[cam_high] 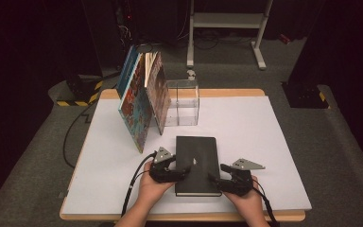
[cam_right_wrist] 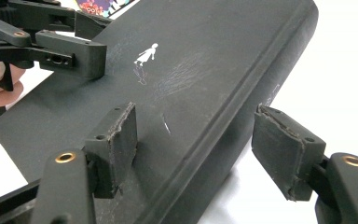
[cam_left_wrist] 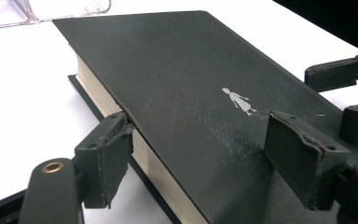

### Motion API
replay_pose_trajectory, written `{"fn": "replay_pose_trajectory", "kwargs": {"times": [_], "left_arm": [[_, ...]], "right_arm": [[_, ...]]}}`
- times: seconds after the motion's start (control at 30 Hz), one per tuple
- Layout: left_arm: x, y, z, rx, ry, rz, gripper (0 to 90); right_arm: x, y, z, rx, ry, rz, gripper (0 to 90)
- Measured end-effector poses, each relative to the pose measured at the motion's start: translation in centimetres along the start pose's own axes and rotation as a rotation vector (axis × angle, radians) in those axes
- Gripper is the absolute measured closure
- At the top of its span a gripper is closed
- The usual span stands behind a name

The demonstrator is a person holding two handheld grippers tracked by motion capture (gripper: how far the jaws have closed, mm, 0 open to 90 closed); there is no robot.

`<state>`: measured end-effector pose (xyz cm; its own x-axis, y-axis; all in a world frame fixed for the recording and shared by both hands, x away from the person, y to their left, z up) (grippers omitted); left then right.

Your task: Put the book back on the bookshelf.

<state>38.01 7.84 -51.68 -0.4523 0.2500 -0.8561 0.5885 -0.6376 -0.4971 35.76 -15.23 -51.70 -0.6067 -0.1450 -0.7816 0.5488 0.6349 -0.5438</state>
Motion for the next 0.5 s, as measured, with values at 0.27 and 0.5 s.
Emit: {"fn": "replay_pose_trajectory", "kwargs": {"times": [0.27, 0.5], "left_arm": [[-0.6, 0.1, -0.4, -0.008, 0.005, 0.041, 26.2], [-1.3, 0.1, -0.6, -0.023, 0.015, 0.067, 29.0]], "right_arm": [[0.0, -0.1, 0.0, -0.007, 0.01, 0.006, 31.1], [-0.1, -0.2, 0.0, -0.012, 0.014, 0.013, 31.0]]}}
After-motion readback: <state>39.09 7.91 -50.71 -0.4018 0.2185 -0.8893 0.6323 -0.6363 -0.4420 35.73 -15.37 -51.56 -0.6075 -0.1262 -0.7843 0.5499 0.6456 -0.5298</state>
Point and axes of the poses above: each handheld gripper's, and its own axes: y roughly forward along the jaws, x roughly out of its underside, z roughly to its right, the point moved 4 cm from there along y, roughly forward along the jaws, and after that the axes turned 6 degrees about y, right-handed, at the moved point
